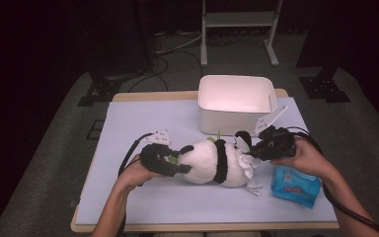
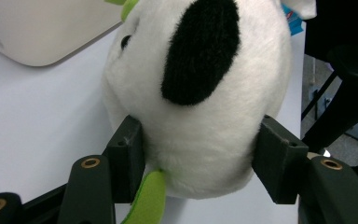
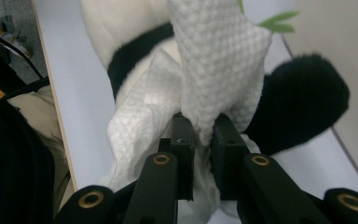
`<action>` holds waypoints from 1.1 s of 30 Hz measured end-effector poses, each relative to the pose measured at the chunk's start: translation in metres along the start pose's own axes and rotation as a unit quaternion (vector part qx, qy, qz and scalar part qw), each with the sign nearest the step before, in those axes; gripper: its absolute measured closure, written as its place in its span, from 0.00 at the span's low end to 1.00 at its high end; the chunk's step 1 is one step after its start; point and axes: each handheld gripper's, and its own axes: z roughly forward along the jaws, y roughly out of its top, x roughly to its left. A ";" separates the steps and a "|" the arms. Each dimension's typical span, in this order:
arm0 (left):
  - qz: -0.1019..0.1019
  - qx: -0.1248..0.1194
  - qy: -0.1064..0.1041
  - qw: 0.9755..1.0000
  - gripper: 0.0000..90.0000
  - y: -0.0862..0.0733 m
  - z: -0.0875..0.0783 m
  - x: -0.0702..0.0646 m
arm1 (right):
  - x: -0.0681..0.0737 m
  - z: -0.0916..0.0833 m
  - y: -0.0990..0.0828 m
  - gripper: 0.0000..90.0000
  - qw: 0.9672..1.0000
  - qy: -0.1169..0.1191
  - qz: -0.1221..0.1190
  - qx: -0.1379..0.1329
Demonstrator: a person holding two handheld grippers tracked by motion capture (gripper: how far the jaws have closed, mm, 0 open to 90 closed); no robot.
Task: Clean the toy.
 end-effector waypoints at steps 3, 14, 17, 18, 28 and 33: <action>0.008 -0.001 -0.003 1.000 0.45 0.002 0.000 -0.004 | 0.001 0.003 0.008 0.89 1.000 0.003 -0.008 -0.003; 0.033 0.020 0.037 0.999 0.29 0.000 -0.002 -0.005 | -0.001 0.013 0.018 0.89 1.000 -0.002 -0.012 -0.004; 0.044 0.023 0.041 0.998 0.24 0.004 0.000 -0.007 | 0.000 0.014 0.020 0.89 1.000 -0.004 -0.016 -0.006; 0.047 0.024 0.042 0.998 0.23 0.006 0.001 -0.007 | 0.000 0.015 0.022 0.89 1.000 -0.002 -0.016 -0.007; 0.048 0.031 0.052 0.997 0.34 0.005 0.011 -0.002 | 0.005 0.025 0.041 0.89 0.999 -0.010 -0.036 -0.001; 0.044 0.017 0.040 0.998 0.46 0.003 0.007 -0.002 | 0.006 0.021 0.039 0.89 0.999 -0.012 -0.035 -0.004</action>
